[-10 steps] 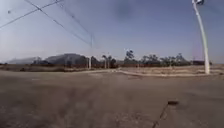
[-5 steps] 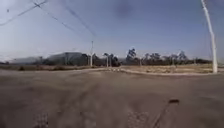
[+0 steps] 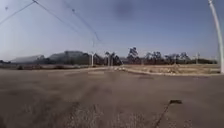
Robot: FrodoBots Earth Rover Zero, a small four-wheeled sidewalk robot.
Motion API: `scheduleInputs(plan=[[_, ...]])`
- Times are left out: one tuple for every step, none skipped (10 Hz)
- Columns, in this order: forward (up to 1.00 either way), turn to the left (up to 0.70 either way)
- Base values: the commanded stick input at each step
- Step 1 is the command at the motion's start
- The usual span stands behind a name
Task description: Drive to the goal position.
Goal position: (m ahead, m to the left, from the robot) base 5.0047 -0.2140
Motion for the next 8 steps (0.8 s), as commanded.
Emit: scheduleInputs(plan=[[1.00, 0.27], [1.00, 0.19], [1.00, 0.02], [1.00, 0.00], [1.00, 0.00], [1.00, 0.00], [1.00, 0.00], [1.00, 0.00]])
